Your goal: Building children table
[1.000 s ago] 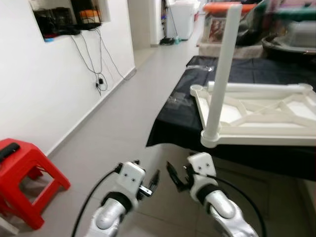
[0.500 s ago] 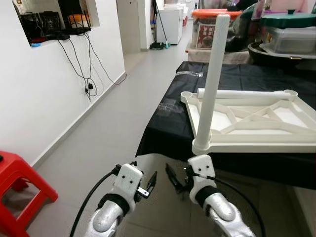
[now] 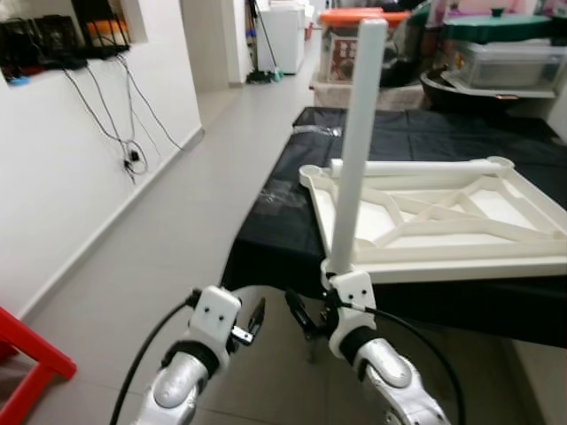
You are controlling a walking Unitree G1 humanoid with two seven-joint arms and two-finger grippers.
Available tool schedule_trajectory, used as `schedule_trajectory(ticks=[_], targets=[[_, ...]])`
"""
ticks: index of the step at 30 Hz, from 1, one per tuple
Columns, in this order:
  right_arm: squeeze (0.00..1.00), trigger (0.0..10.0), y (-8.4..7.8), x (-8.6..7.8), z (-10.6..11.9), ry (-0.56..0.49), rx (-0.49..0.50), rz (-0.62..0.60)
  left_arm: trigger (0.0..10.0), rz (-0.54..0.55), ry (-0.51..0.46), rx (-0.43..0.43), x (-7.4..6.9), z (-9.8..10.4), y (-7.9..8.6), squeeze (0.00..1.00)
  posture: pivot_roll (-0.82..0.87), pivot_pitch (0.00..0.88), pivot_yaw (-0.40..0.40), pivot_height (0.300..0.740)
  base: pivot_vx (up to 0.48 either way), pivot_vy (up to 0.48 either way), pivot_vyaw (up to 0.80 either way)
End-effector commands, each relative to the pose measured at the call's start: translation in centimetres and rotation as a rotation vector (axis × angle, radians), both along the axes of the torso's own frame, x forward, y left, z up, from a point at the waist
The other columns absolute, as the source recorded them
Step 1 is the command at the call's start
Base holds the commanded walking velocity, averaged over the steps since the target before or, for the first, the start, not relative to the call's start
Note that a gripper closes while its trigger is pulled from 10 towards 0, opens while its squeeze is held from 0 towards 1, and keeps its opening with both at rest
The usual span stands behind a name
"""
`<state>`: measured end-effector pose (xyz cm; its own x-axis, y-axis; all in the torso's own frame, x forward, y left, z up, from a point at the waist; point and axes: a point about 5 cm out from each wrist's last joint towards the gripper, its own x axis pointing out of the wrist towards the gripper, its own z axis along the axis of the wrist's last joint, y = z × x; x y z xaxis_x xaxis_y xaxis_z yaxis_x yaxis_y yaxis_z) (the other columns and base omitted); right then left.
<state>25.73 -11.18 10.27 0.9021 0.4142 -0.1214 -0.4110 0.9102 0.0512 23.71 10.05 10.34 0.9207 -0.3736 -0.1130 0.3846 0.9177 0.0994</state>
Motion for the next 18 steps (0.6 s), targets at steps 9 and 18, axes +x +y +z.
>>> schedule_trajectory(ticks=[9,18], targets=[[0.0,10.0,1.6,1.5,2.8,-0.06,0.114,0.252,10.0,0.013,0.006,-0.015,-0.3,-0.1,0.4,0.0,0.07,0.0,-0.007,0.74,0.0,0.0,0.0],[0.0,10.0,3.6,3.7,5.4,-0.109,0.177,0.372,10.0,0.014,0.004,-0.033,-0.7,0.3,0.4,0.0,0.09,0.015,-0.015,0.74,0.0,0.0,0.0]])
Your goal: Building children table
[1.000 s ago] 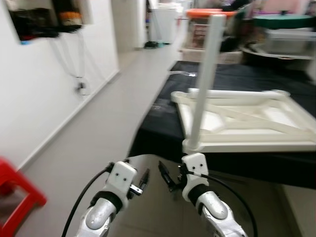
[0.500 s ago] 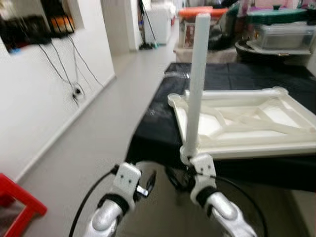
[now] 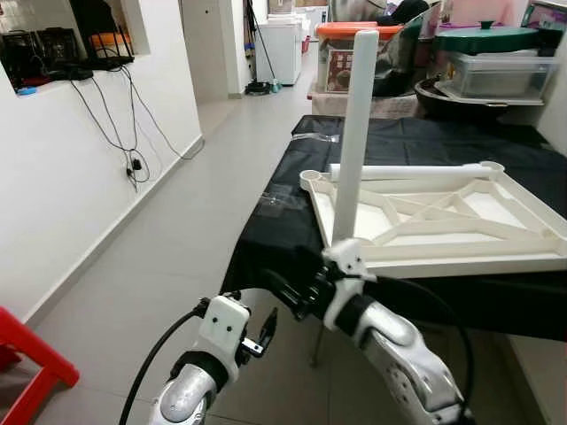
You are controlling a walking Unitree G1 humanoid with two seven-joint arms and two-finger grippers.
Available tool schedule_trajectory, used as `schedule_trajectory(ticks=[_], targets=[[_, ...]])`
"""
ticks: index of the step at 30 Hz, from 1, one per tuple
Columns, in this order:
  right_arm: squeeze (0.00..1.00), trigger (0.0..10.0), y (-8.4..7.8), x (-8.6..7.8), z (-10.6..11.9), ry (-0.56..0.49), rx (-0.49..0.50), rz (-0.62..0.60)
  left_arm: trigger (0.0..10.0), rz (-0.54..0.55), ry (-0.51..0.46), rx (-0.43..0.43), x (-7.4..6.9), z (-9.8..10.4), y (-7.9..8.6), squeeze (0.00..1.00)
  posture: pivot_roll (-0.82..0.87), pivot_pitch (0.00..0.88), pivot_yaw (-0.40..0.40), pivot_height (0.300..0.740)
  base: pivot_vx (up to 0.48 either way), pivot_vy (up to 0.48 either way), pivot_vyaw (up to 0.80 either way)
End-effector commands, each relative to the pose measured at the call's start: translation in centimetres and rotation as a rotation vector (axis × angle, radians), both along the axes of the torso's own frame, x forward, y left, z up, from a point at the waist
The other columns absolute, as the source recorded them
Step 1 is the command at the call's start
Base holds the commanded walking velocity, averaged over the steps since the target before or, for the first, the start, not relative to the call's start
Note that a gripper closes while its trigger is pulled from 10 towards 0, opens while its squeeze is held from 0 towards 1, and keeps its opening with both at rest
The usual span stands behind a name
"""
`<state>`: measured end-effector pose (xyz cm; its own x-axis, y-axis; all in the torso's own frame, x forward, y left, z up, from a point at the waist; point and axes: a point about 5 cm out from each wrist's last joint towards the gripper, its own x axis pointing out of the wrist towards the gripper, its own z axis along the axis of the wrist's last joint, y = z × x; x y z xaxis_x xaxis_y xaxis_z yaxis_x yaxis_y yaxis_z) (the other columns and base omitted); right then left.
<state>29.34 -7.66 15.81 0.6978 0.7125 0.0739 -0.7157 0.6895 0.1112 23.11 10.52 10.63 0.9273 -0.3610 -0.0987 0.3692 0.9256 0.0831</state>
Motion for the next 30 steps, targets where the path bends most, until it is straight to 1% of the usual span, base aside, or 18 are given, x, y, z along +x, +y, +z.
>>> schedule_trajectory(ticks=[1,2,5,6,7,8,10,13,16,19,20,22,24,26,27,28,30], targets=[[0.0,10.0,0.6,0.7,0.4,0.011,0.03,0.021,10.0,-0.001,0.01,-0.016,-0.3,0.1,-0.1,0.0,0.1,0.028,-0.017,0.74,0.0,0.0,0.0],[0.0,10.0,0.9,1.1,0.7,0.009,0.043,0.025,10.0,-0.001,0.009,-0.019,-0.4,0.2,-0.1,0.0,0.1,0.037,-0.018,0.74,0.0,0.0,0.0],[0.0,10.0,1.2,1.4,0.9,0.005,0.046,0.03,10.0,-0.004,0.007,-0.024,-0.6,0.3,-0.1,0.0,0.11,0.042,-0.018,0.74,0.0,0.0,0.0],[0.0,10.0,1.6,2.1,1.1,0.0,0.044,0.018,10.0,-0.003,0.005,-0.033,-0.8,0.5,-0.1,0.0,0.11,0.063,-0.02,0.74,0.0,0.0,0.0],[0.0,10.0,1.6,2.1,1.1,0.0,0.044,0.018,10.0,-0.003,0.005,-0.033,-0.8,0.5,-0.1,0.0,0.11,0.063,-0.02,0.74,0.0,0.0,0.0],[0.0,10.0,2.0,2.8,1.3,-0.005,0.032,-0.008,10.0,-0.004,0.006,-0.043,-1.0,0.6,-0.2,0.0,0.12,0.082,-0.023,0.74,0.0,0.0,0.0],[0.0,10.0,2.4,3.9,1.7,-0.009,0.021,-0.049,10.0,-0.005,0.01,-0.055,-1.4,0.8,-0.2,0.0,0.12,0.094,-0.024,0.74,0.0,0.0,0.0],[0.0,10.0,2.5,4.2,1.8,-0.009,0.021,-0.063,10.0,-0.006,0.011,-0.057,-1.6,0.9,-0.2,0.0,0.12,0.096,-0.025,0.74,0.0,0.0,0.0],[0.0,10.0,1.9,5.5,2.3,-0.004,0.034,-0.188,10.0,-0.005,0.022,-0.065,-1.9,0.9,-0.3,0.0,0.13,0.117,-0.033,0.74,0.0,0.0,0.0],[0.0,10.0,1.8,5.7,2.3,-0.002,0.035,-0.209,10.0,-0.006,0.024,-0.066,-2.0,0.9,-0.4,0.0,0.13,0.118,-0.034,0.74,0.0,0.0,0.0],[0.0,10.0,1.5,5.9,2.4,-0.004,0.03,-0.23,10.0,-0.008,0.025,-0.067,-2.0,1.0,-0.4,0.0,0.13,0.117,-0.033,0.74,0.0,0.0,0.0],[0.0,10.0,1.5,5.9,2.4,-0.004,0.03,-0.23,10.0,-0.008,0.025,-0.067,-2.0,1.0,-0.4,0.0,0.13,0.117,-0.033,0.74,0.0,0.0,0.0],[0.0,10.0,0.2,6.8,2.7,-0.027,0.003,-0.296,10.0,-0.01,0.028,-0.068,-1.9,0.9,-0.5,0.0,0.12,0.112,-0.036,0.74,0.0,0.0,0.0],[0.0,10.0,0.2,6.8,2.7,-0.027,0.003,-0.296,10.0,-0.01,0.028,-0.068,-1.9,0.9,-0.5,0.0,0.12,0.112,-0.036,0.74,0.0,0.0,0.0],[0.0,10.0,-0.7,7.3,2.9,-0.037,-0.007,-0.345,10.0,-0.011,0.028,-0.068,-1.9,0.9,-0.5,0.0,0.12,0.111,-0.035,0.74,0.0,0.0,0.0],[0.0,10.0,-0.7,7.3,2.9,-0.037,-0.007,-0.345,10.0,-0.011,0.028,-0.068,-1.9,0.9,-0.5,0.0,0.12,0.111,-0.035,0.74,0.0,0.0,0.0],[0.0,10.0,-2.8,8.5,3.5,-0.058,-0.023,-0.431,10.0,-0.011,0.029,-0.065,-1.8,0.9,-0.5,0.0,0.12,0.107,-0.037,0.74,0.0,0.0,0.0]])
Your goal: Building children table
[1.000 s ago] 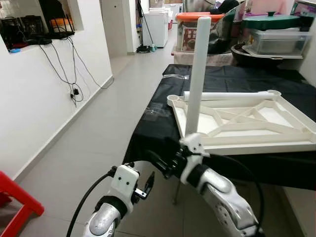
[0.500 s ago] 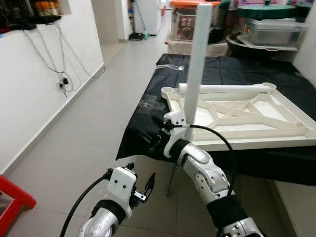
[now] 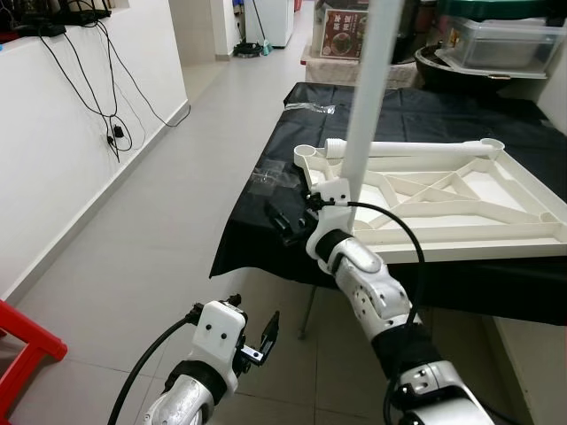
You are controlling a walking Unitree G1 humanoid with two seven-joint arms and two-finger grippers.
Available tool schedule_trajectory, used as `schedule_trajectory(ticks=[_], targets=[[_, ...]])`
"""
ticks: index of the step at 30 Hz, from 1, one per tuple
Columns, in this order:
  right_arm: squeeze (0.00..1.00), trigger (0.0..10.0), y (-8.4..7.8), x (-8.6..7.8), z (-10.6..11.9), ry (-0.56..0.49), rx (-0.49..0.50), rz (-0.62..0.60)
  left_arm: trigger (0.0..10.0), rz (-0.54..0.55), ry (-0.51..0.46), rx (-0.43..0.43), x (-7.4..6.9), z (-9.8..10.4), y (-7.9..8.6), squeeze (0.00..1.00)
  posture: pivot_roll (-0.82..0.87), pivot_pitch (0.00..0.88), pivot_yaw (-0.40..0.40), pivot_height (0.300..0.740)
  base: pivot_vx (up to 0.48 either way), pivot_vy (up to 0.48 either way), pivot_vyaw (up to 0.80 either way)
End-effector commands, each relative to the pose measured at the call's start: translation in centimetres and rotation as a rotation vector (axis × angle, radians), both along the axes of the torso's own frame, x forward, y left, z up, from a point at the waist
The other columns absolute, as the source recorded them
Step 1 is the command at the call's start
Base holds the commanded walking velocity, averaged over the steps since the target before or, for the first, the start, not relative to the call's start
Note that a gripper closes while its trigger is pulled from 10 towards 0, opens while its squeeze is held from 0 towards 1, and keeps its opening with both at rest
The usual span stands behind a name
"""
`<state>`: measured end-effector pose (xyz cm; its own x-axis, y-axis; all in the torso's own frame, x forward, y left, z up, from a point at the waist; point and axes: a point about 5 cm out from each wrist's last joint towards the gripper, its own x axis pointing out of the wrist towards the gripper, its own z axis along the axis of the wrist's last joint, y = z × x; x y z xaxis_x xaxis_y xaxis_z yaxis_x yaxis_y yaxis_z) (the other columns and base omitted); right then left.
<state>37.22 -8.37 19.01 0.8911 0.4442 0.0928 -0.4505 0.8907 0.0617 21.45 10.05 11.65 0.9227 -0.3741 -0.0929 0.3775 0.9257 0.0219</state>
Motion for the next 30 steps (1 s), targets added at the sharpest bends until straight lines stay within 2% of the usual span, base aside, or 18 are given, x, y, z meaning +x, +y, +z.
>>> schedule_trajectory(ticks=[1,2,3,5,10,11,13,21,23,28,30], targets=[[0.0,10.0,-3.1,1.1,0.6,-0.025,0.0,-0.13,10.0,-0.004,0.013,-0.004,-0.1,0.0,0.0,0.0,0.12,0.107,-0.036,0.74,0.0,0.0,0.0],[0.0,10.0,-3.1,1.1,0.6,-0.025,0.0,-0.13,10.0,-0.004,0.013,-0.004,-0.1,0.0,0.0,0.0,0.12,0.107,-0.036,0.74,0.0,0.0,0.0],[0.0,10.0,-4.0,1.4,0.9,-0.035,-0.012,-0.17,10.0,-0.006,0.013,-0.003,-0.1,0.0,0.0,0.0,0.12,0.107,-0.036,0.74,0.0,0.0,0.0],[0.0,10.0,-4.0,1.4,0.9,-0.035,-0.012,-0.17,10.0,-0.006,0.013,-0.003,-0.1,0.0,0.0,0.0,0.12,0.107,-0.036,0.74,0.0,0.0,0.0],[0.0,10.0,-10.3,2.3,1.8,-0.048,-0.034,-0.515,10.0,-0.012,0.02,-0.001,0.0,-0.1,-0.1,0.0,0.12,0.105,-0.034,0.74,0.0,0.0,0.0],[0.0,10.0,-10.3,2.3,1.8,-0.048,-0.034,-0.515,10.0,-0.012,0.02,-0.001,0.0,-0.1,-0.1,0.0,0.12,0.105,-0.034,0.74,0.0,0.0,0.0],[0.0,10.0,-11.7,2.2,1.8,-0.05,-0.039,-0.602,10.0,-0.013,0.021,-0.001,0.0,-0.1,-0.1,0.0,0.12,0.104,-0.034,0.74,0.0,0.0,0.0],[0.0,10.0,-12.9,2.1,1.6,-0.045,-0.009,-0.635,10.0,-0.014,0.023,0.0,0.0,-0.1,-0.1,0.0,0.12,0.105,-0.034,0.74,0.0,0.0,0.0],[0.0,10.0,-14.5,2.0,1.7,-0.058,-0.019,-0.669,10.0,-0.015,0.027,0.001,0.0,-0.2,-0.1,0.0,0.12,0.098,-0.034,0.74,0.0,0.0,0.0],[0.0,10.0,-15.4,2.0,2.0,-0.068,-0.035,-0.7,10.0,-0.017,0.028,0.004,0.0,-0.2,-0.1,0.0,0.12,0.093,-0.036,0.74,0.0,0.0,0.0],[0.0,10.0,-16.6,1.9,2.4,-0.088,-0.087,-0.755,10.0,-0.015,0.023,0.009,0.1,-0.2,0.0,0.0,0.14,0.084,-0.04,0.74,0.0,0.0,0.0]])
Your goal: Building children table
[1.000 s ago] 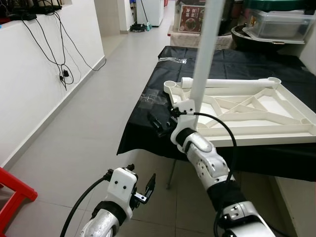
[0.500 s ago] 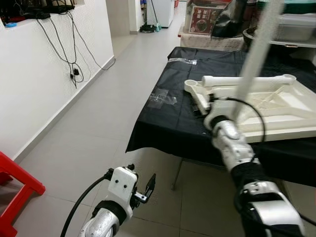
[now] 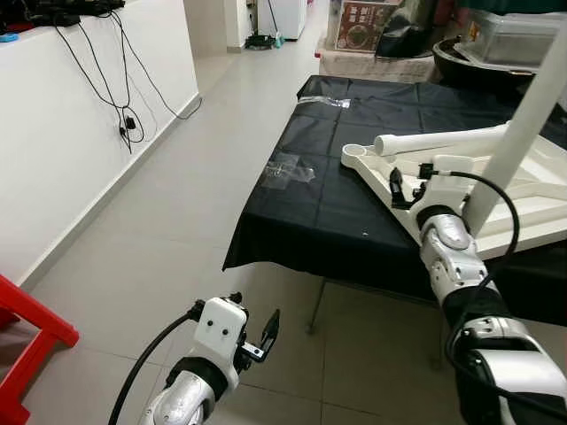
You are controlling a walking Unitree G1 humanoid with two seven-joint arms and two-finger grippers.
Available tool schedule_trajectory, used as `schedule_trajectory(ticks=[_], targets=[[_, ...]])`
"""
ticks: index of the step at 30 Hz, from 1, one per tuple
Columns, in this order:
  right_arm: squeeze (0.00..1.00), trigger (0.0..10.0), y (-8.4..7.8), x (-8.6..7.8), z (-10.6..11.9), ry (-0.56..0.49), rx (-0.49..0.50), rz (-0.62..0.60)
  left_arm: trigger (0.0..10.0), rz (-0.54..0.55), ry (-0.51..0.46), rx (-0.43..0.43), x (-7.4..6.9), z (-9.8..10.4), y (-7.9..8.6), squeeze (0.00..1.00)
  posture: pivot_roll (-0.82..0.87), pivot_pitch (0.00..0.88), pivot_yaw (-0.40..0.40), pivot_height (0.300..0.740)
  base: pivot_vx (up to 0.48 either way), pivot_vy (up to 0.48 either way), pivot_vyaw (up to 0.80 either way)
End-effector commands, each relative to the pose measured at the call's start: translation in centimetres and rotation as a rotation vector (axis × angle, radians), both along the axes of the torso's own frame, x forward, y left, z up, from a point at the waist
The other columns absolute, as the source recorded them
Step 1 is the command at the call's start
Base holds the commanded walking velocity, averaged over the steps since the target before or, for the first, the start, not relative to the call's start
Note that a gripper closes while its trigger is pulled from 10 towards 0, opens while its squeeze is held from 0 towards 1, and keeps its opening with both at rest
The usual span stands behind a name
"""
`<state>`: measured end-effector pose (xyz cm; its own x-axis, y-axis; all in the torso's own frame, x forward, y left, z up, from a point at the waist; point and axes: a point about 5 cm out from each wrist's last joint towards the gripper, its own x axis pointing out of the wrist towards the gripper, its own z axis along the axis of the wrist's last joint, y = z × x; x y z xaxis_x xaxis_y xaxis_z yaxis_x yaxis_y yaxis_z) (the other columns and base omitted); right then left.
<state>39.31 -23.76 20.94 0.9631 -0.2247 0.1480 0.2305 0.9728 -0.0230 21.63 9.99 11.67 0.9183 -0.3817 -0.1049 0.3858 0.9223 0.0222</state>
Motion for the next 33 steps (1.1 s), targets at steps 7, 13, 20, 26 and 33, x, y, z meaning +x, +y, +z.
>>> schedule_trajectory(ticks=[7,13,20,26,33], targets=[[0.0,10.0,-3.9,-0.8,1.0,-0.015,-0.035,-0.23,10.0,-0.008,0.009,0.016,0.1,-0.3,0.1,0.0,0.13,0.067,-0.035,0.74,0.0,0.0,0.0],[0.0,10.0,-3.7,-0.8,0.4,-0.025,0.016,-0.235,10.0,-0.016,0.008,0.023,0.2,-0.4,0.1,0.0,0.12,0.056,-0.027,0.74,0.0,0.0,0.0],[0.0,10.0,3.4,-0.4,-1.1,-0.086,0.089,0.142,10.0,-0.012,0.009,0.023,0.2,-0.5,0.2,0.0,0.12,0.048,-0.028,0.74,0.0,0.0,0.0],[0.0,10.0,7.5,-1.4,-2.6,-0.086,0.107,0.351,10.0,0.0,0.005,0.016,0.3,-0.5,0.3,0.0,0.12,0.046,-0.03,0.74,0.0,0.0,0.0],[0.0,10.0,11.9,-5.1,-5.9,-0.026,0.091,0.593,10.0,0.026,-0.014,0.004,0.7,-0.3,0.5,0.0,0.11,0.054,-0.034,0.74,0.214,0.0,0.0]])
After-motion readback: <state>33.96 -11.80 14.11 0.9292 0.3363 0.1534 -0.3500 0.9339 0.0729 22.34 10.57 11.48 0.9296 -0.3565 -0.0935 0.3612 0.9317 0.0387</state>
